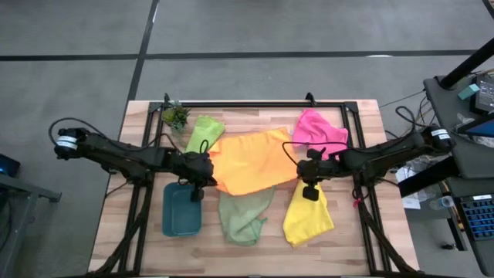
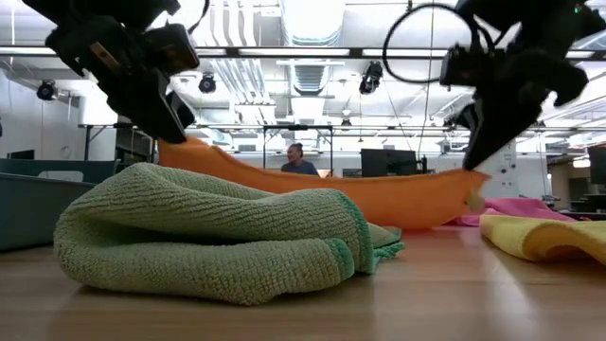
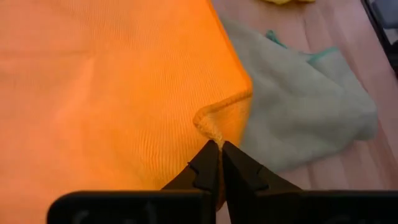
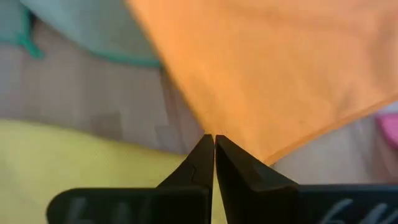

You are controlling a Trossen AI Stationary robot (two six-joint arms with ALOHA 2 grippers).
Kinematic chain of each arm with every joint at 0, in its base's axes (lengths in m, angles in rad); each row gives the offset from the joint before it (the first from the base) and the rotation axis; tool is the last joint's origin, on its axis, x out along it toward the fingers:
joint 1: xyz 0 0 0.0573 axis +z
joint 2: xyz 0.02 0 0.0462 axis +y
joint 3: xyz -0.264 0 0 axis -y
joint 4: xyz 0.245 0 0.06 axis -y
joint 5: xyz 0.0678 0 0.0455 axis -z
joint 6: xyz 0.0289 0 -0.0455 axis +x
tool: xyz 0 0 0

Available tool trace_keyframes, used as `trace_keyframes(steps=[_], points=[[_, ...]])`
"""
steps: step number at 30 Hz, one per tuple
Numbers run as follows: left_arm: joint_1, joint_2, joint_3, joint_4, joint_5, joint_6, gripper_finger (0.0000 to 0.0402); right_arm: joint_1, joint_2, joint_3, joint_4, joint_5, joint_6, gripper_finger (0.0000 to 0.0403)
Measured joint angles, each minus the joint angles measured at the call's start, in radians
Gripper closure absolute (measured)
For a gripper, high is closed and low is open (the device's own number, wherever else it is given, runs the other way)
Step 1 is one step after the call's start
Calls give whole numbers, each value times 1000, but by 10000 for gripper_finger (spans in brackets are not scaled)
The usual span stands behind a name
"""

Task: Fold microfiber towels
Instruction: Fold the orange microfiber cloth

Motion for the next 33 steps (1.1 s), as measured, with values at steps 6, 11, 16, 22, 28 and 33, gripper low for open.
trace_keyframes(steps=[6, 11, 16, 22, 28, 33], points=[[-14, 1, -12, -8, -46, -19, 401, 0, -43, 50, -4, 51, -33, 394], [-14, 35, -19, -26, -47, -28, 401, 0, -40, 59, -2, 50, -50, 394], [-14, 83, -19, -13, -47, -28, 400, -5, -2, 59, 15, 51, -59, 394], [-9, 114, -14, -12, -65, -27, 394, -7, 79, 58, 91, 50, -69, 394], [-9, 88, -13, 5, -72, -53, 394, -7, 177, 57, 153, 52, -76, 370], [-8, 83, -13, 2, -81, -53, 393, -33, 262, 56, 298, 101, -149, 344]])
